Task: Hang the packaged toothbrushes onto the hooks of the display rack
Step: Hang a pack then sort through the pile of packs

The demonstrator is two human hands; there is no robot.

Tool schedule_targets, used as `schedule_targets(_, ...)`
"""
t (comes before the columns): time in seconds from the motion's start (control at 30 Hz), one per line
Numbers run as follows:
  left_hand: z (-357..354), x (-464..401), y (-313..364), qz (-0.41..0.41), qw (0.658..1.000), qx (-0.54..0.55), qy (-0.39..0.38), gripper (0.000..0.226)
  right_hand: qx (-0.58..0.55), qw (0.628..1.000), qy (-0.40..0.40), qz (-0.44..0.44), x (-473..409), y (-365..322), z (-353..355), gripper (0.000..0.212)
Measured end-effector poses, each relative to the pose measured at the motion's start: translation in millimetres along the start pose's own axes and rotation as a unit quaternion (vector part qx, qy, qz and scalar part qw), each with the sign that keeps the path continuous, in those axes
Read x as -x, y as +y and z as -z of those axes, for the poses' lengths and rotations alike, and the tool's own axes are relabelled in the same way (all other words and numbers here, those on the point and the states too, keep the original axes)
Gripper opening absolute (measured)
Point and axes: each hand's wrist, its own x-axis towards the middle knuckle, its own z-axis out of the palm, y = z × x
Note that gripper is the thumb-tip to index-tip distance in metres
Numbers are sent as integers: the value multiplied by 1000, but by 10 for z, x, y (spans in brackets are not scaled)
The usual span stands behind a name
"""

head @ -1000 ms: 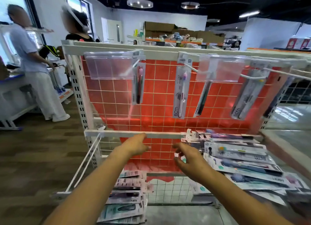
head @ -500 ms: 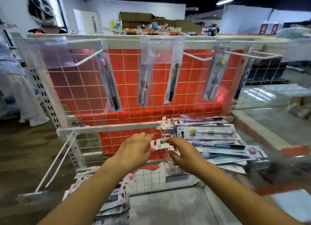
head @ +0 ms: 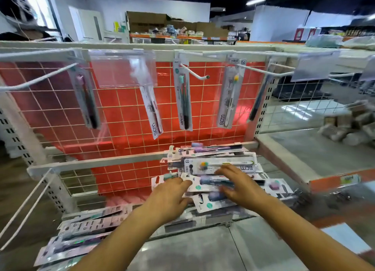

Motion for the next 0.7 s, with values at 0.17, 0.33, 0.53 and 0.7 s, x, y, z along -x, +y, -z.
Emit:
schedule_targets(0.17,-131,-88,167,-22,1000,-11,1,48,16,998,-53,21,53,285,-14,57)
schedule_targets(0.33,-183,-63,307,-37,998,-39,16,61,15,995,-98,15,102,472,-49,103)
schedule_targets(0.53,-229,-28,363,-35,994,-88,50,57,86,985,-141,47,140,478,-45,116)
schedule_targets(0.7,-365,-15,302,-109,979,-134,108,30,64,992,-103,42,112,526,-104,83)
